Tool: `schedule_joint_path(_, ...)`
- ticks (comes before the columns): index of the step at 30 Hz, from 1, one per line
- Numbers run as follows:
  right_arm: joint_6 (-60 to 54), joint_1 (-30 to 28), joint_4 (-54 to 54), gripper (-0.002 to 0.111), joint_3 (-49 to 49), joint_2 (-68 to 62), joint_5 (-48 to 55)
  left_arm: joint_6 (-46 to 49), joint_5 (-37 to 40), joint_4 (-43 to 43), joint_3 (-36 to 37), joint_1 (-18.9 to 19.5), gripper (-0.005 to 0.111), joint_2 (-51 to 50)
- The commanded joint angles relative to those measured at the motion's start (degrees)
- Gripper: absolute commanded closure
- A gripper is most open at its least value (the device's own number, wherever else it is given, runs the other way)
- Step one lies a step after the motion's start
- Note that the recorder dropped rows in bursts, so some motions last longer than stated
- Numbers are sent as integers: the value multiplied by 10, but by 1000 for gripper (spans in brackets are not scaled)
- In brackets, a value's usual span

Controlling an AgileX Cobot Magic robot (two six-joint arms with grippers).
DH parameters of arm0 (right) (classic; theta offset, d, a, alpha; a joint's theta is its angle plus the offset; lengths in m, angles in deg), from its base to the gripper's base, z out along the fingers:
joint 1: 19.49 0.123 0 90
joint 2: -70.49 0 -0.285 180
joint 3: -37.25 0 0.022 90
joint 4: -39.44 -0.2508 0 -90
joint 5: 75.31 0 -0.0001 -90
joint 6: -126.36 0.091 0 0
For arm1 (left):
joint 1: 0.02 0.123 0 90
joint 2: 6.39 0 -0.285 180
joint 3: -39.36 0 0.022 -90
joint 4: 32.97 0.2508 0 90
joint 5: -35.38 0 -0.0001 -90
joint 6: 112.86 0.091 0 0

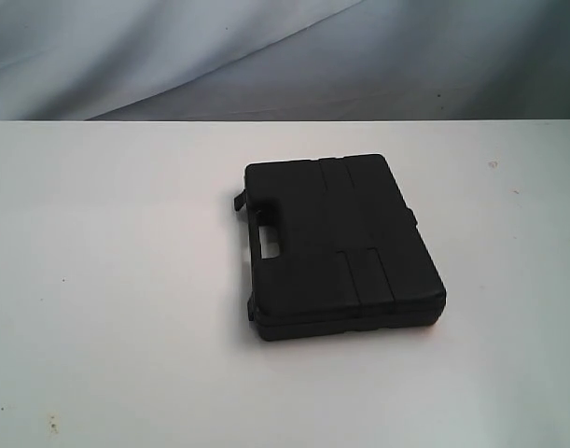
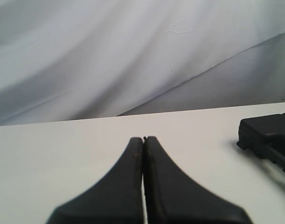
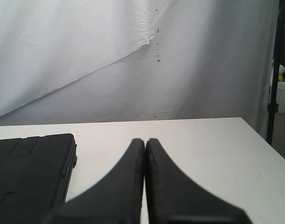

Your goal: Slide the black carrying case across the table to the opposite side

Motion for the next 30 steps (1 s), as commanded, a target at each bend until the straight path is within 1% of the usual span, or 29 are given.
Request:
schedule_joint_path(1, -3, -5, -3, 108, 2, 4, -2, -6, 1, 2, 2, 1, 107, 3)
schedule_joint_path(14, -3, -5, -3, 108, 2, 4, -2, -6, 1, 2, 2, 1, 107, 3)
schedule_joint_path(17, -3, -5, -3, 108, 2, 4, -2, 70, -2, 92, 2, 1, 107, 3)
schedule_joint_path(20, -3, -5, -3, 108, 2, 4, -2, 73, -2, 210, 2, 1, 107, 3)
schedule_joint_path(21, -3, -5, -3, 108, 2, 4, -2, 73, -2, 280, 2, 1, 107, 3)
schedule_joint_path(23, -3, -5, -3, 108, 2, 4, -2, 69, -5, 344, 2, 1, 107, 3)
schedule_joint_path(24, -3, -5, -3, 108, 2, 4, -2, 66, -13, 337, 2, 1, 107, 3)
schedule_joint_path(26, -3, -5, -3, 108, 2, 4, -2, 62, -59, 267, 2, 1, 107, 3)
schedule_joint_path(27, -3, -5, -3, 108, 2, 4, -2, 39, -90, 183, 2, 1, 107, 3)
schedule_joint_path(28, -3, -5, -3, 108, 2, 4, -2, -6, -97, 106, 2, 1, 107, 3)
schedule_joint_path(30, -3, -5, -3, 108, 2, 4, -2, -34, -97, 37, 2, 1, 107, 3)
